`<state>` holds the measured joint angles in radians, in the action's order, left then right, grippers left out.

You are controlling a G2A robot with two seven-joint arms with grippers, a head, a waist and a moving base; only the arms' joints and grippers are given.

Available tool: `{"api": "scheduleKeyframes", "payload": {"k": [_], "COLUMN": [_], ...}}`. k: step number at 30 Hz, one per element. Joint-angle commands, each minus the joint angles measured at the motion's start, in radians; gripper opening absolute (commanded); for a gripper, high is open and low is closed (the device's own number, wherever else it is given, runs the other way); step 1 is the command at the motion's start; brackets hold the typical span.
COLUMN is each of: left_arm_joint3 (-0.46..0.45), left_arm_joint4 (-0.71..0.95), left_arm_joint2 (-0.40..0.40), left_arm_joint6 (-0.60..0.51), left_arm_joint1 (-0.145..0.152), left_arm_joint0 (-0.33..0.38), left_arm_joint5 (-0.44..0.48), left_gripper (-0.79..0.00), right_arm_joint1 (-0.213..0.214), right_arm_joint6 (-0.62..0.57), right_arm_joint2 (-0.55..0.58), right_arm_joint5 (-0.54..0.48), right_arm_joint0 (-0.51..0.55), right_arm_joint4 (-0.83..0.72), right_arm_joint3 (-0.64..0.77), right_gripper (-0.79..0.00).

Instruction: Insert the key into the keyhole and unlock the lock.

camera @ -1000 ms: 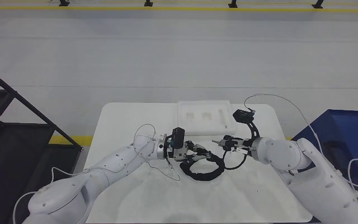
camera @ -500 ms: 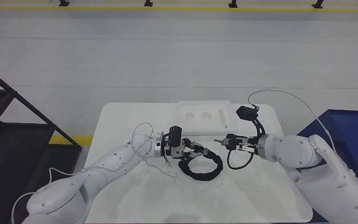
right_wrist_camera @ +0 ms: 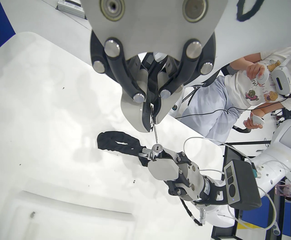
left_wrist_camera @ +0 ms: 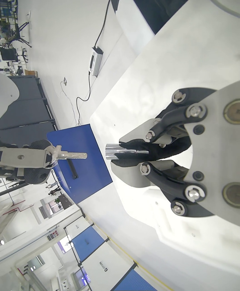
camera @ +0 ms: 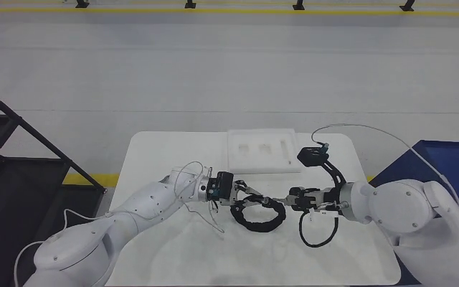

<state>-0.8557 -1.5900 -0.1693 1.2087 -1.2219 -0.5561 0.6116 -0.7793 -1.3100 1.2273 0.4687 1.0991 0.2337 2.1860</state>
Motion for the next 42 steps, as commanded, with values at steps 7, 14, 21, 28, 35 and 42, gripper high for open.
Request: {"api": "scheduleKeyframes", "payload": {"k": [7,14,21,28,35,42], "left_arm_joint3": [0.004,-0.001,-0.004,-0.007,-0.008,-0.005], "left_arm_joint4": [-0.042,-0.049,-0.053,-0.054,-0.049,-0.043], "left_arm_joint2": [-0.001,-0.001,-0.001,-0.001,-0.001,-0.001], "left_arm_joint6": [0.025,0.018,0.014,0.012,0.014,0.014], "left_arm_joint1": [-0.004,-0.01,-0.014,-0.017,-0.02,-0.022], "left_arm_joint0": [0.01,0.014,0.014,0.015,0.013,0.013], "left_arm_joint5": [-0.025,-0.018,-0.014,-0.012,-0.014,-0.014], "left_gripper": [-0.785,-0.785,-0.785,-0.785,-0.785,-0.785], "right_arm_joint1": [0.001,-0.001,-0.003,-0.004,-0.005,-0.004], "right_arm_joint6": [-0.012,0.007,0.011,0.016,0.02,0.021], "right_arm_joint2": [-0.011,-0.034,-0.056,-0.068,-0.077,-0.078], "right_arm_joint5": [0.004,0.01,0.016,0.026,0.037,0.041], "right_arm_joint0": [-0.001,0.0,-0.014,-0.024,-0.031,-0.033], "right_arm_joint4": [-0.007,-0.01,0.006,0.007,0.018,0.021], "right_arm_joint3": [0.007,0.002,-0.011,-0.023,-0.029,-0.027], "right_gripper": [-0.785,-0.785,-0.785,-0.785,-0.785,-0.785]}}
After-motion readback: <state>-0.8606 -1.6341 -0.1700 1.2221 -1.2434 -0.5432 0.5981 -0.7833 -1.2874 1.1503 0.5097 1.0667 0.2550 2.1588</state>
